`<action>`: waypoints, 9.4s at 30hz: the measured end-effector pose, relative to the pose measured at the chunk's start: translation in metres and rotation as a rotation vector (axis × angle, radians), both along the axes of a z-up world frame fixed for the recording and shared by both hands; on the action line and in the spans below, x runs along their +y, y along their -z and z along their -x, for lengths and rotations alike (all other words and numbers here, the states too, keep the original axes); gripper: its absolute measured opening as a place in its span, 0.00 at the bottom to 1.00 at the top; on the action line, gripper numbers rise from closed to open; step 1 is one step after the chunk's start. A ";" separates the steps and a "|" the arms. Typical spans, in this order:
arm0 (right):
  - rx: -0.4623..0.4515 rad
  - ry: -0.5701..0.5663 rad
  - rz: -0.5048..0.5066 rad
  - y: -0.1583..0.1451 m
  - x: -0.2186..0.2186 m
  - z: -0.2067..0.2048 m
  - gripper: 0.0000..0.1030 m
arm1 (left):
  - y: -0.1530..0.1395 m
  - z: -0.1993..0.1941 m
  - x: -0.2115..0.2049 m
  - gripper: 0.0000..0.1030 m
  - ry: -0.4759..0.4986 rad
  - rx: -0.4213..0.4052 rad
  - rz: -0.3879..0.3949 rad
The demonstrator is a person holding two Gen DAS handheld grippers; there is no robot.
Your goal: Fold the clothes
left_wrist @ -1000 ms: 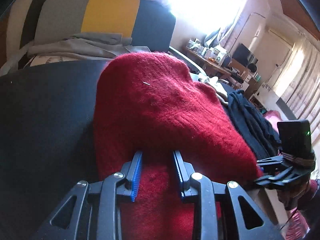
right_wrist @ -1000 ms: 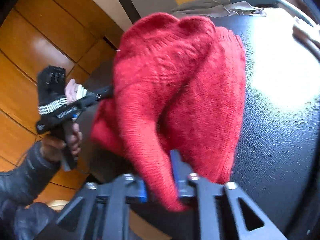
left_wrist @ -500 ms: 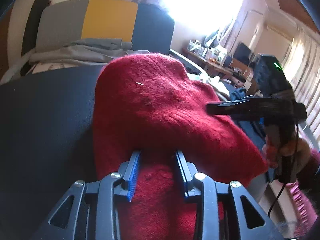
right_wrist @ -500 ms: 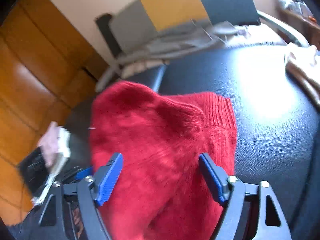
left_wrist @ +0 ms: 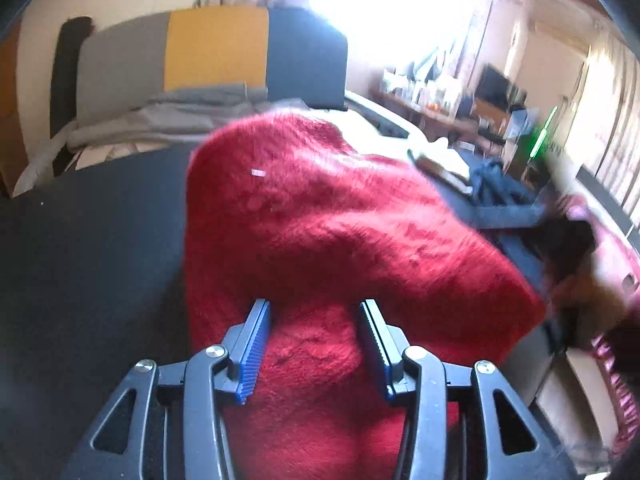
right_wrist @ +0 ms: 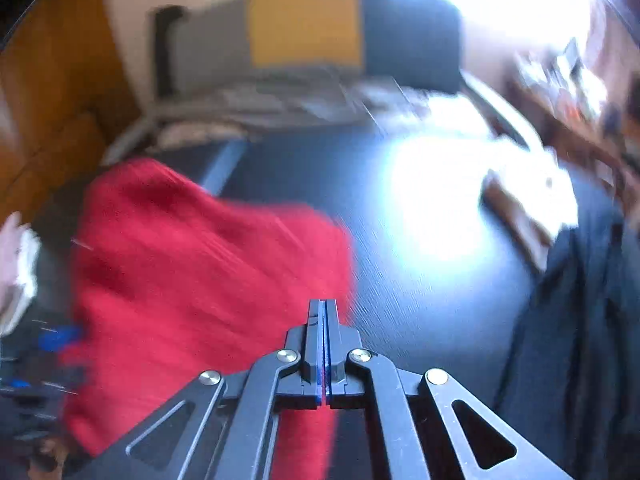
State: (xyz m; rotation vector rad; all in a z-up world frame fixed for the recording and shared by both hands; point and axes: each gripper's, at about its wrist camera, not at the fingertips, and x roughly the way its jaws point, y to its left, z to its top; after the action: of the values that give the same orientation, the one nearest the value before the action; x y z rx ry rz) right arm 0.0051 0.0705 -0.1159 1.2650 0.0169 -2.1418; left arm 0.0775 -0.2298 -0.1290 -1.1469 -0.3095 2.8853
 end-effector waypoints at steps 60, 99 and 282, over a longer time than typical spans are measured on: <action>0.151 -0.446 -0.132 0.001 -0.009 -0.057 0.32 | -0.026 0.028 -0.018 0.55 0.015 0.022 -0.056; 0.118 -0.194 0.184 0.017 0.070 -0.068 0.32 | -0.019 0.148 0.052 0.57 0.160 -0.046 0.102; 0.446 -1.046 0.016 -0.103 -0.382 -0.349 1.00 | -0.181 -0.349 -0.221 0.36 -1.300 0.252 0.188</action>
State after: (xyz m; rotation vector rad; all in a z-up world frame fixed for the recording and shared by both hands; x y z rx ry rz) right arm 0.3538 -0.3113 -0.0133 0.5123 0.6871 -1.4150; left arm 0.4265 -0.4503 0.0523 -0.6427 -1.1515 4.1487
